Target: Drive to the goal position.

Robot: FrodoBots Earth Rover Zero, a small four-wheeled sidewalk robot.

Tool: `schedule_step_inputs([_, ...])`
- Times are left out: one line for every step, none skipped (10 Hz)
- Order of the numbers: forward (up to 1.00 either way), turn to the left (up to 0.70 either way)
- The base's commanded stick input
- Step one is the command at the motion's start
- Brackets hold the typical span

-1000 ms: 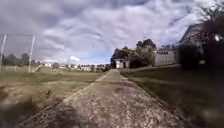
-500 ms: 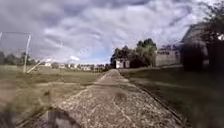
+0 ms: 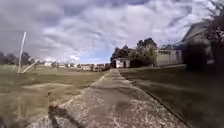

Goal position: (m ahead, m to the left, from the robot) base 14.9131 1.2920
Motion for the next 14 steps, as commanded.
schedule_step_inputs([1.0, 0.0])
schedule_step_inputs([1.0, 0.0])
schedule_step_inputs([1.0, 0.0])
schedule_step_inputs([1.0, 0.0])
schedule_step_inputs([1.0, 0.0])
schedule_step_inputs([1.0, 0.0])
schedule_step_inputs([1.0, 0.0])
schedule_step_inputs([1.0, 0.0])
schedule_step_inputs([1.0, 0.0])
schedule_step_inputs([1.0, 0.0])
schedule_step_inputs([1.0, 0.0])
schedule_step_inputs([1.0, 0.0])
schedule_step_inputs([1.0, 0.0])
schedule_step_inputs([1.0, 0.0])
